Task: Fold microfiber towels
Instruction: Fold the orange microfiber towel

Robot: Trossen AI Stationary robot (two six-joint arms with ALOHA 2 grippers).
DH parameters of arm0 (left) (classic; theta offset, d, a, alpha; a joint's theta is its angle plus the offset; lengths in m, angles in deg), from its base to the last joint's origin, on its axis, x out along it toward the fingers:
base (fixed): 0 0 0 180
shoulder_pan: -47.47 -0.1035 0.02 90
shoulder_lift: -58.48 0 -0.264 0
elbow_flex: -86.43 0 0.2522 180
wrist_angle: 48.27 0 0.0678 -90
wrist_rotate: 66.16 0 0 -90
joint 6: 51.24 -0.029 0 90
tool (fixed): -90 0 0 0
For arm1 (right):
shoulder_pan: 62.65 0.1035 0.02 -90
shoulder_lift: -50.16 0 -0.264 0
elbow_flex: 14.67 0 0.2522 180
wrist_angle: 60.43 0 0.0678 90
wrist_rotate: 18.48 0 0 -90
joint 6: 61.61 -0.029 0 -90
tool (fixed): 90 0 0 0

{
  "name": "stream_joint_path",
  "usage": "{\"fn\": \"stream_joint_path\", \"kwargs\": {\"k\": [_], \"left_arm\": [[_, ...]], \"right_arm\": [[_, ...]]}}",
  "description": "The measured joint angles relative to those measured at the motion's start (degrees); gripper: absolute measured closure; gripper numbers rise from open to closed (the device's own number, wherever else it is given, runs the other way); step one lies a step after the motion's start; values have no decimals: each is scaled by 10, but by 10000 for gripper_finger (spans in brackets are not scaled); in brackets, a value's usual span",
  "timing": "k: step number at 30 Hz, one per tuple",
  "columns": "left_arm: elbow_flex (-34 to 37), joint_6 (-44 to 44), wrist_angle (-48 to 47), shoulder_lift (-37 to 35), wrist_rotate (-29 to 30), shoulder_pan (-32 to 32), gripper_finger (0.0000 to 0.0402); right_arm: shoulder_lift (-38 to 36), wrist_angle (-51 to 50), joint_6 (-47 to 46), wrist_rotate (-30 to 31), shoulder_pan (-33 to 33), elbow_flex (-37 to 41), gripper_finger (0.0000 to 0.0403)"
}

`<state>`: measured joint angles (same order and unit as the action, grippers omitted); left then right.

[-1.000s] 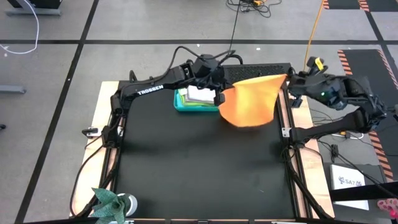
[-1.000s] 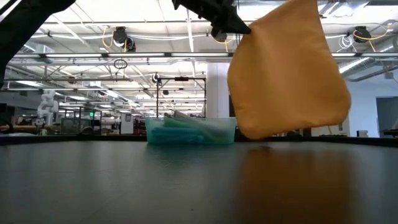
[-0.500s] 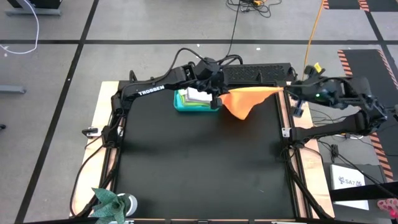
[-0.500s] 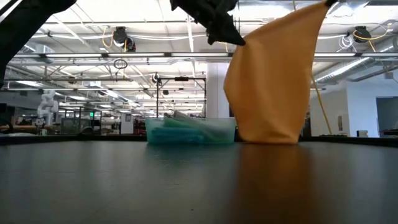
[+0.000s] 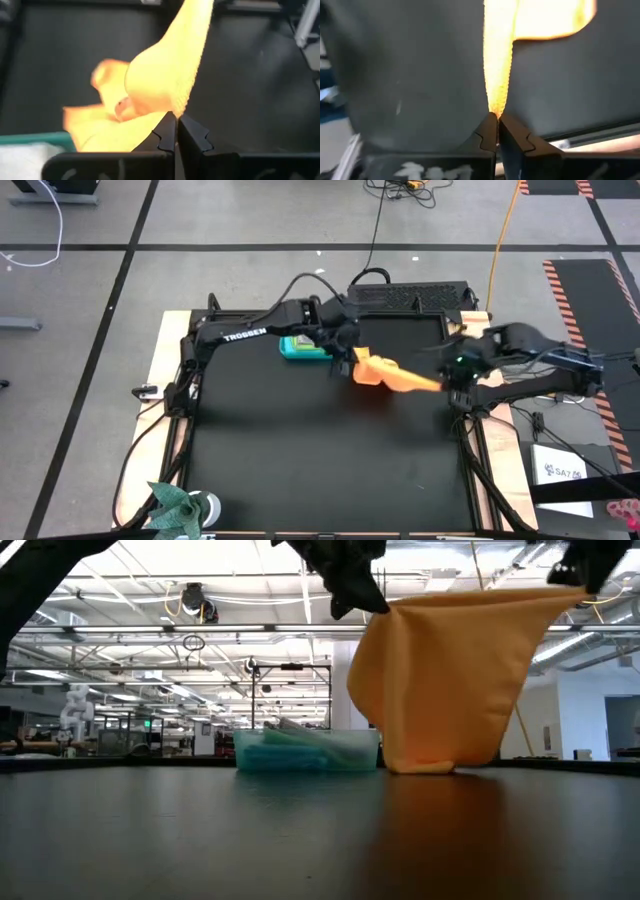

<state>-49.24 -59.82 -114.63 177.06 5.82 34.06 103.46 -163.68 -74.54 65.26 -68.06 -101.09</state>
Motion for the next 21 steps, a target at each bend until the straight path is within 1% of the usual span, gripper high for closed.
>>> {"fn": "stream_joint_path", "kwargs": {"k": [3,7,11,13,16,18,21], "left_arm": [[29,23,-13,0,-1,21,389],[103,57,-8,1,-1,55,397],[185,112,-1,1,-2,94,385],[213,133,1,1,-13,112,383],[235,154,19,1,-36,138,392],[243,165,47,1,-46,153,398],[245,177,78,1,-53,172,392]], "right_arm": [[0,21,-23,-37,20,46,403],[0,82,-47,-74,53,97,403],[0,166,-78,-88,92,138,403],[0,214,-98,-97,112,160,403],[-1,303,-136,-116,143,198,403],[0,364,-165,-135,166,228,403],[0,443,-208,-150,203,279,403]]}}
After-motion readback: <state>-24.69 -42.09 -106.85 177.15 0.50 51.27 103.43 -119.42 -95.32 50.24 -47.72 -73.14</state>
